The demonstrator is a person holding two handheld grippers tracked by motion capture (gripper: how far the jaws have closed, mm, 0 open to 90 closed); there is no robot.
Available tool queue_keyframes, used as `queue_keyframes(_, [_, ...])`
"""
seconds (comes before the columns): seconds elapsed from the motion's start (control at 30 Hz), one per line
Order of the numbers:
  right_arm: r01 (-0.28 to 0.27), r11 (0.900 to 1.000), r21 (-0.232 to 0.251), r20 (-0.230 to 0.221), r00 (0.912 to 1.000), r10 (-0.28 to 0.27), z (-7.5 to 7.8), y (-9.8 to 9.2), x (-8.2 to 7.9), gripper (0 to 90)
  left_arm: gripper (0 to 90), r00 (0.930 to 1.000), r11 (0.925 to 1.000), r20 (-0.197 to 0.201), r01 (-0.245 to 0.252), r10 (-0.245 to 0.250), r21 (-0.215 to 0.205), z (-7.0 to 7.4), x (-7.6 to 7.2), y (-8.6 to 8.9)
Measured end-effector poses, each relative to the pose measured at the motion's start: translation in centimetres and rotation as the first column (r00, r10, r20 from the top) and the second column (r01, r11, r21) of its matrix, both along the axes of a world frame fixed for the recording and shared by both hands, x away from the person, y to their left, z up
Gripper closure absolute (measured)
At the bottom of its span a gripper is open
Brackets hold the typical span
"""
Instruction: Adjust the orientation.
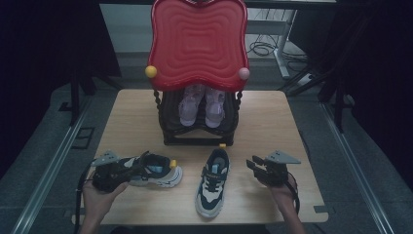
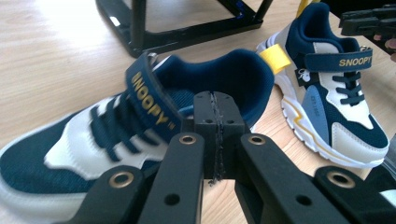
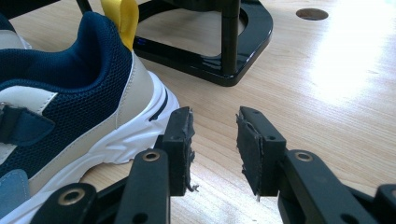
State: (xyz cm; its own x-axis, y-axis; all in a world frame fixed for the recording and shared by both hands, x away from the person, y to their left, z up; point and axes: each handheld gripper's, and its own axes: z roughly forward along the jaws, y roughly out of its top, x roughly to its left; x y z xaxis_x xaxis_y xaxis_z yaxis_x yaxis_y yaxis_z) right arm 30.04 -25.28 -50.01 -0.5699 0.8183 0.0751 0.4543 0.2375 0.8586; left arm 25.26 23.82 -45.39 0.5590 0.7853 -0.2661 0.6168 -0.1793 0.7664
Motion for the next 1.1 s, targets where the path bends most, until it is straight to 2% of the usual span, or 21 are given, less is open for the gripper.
queue_keyframes(0.17, [-0.002, 1.0, -0.001, -0.001, 1.0, 0.002, -0.1, 0.2, 0.0, 63.6, 89.6, 0.9993, 0.9993, 0.005, 0.037, -0.037, 0.003, 0.7, 1.6, -1.7])
queue_keyframes(0.23, [-0.002, 1.0, -0.002, -0.003, 1.0, 0.002, -0.1, 0.2, 0.0, 63.6, 89.6, 0.9977, 0.9976, -0.011, 0.067, -0.067, 0.017, 0.7, 3.3, -3.0])
queue_keyframes(0.33, [-0.003, 1.0, -0.005, -0.003, 1.0, 0.003, -0.2, 0.2, 0.0, 63.5, 89.7, 0.9963, 0.9963, -0.037, 0.079, -0.078, 0.032, 0.3, 5.0, -4.0])
queue_keyframes(0.37, [-0.003, 1.0, -0.005, -0.003, 1.0, 0.003, -0.2, 0.2, 0.0, 63.5, 89.7, 0.9963, 0.9963, -0.037, 0.079, -0.078, 0.032, 0.3, 5.0, -4.0])
queue_keyframes(0.47, [-0.003, 1.0, -0.005, -0.004, 1.0, 0.003, -0.2, 0.1, 0.0, 63.4, 89.7, 0.9938, 0.9933, -0.067, 0.093, -0.088, 0.069, -0.1, 6.4, -5.2])
queue_keyframes(0.63, [-0.002, 1.0, -0.005, -0.004, 1.0, 0.002, -0.2, 0.1, 0.1, 63.2, 89.8, 0.9915, 0.9897, -0.09, 0.103, -0.094, 0.099, -0.3, 7.7, -5.9])
queue_keyframes(0.87, [-0.003, 1.0, -0.008, -0.007, 1.0, 0.003, -0.3, 0.1, 0.1, 63.1, 89.9, 0.9885, 0.9864, -0.11, 0.117, -0.104, 0.115, -0.7, 8.2, -6.2])
queue_keyframes(1.1, [-0.001, 1.0, -0.01, -0.008, 1.0, 0.001, -0.3, 0.0, 0.1, 63.1, 90.0, 0.9797, 0.9787, -0.128, 0.169, -0.154, 0.116, -0.6, 7.1, -6.6])
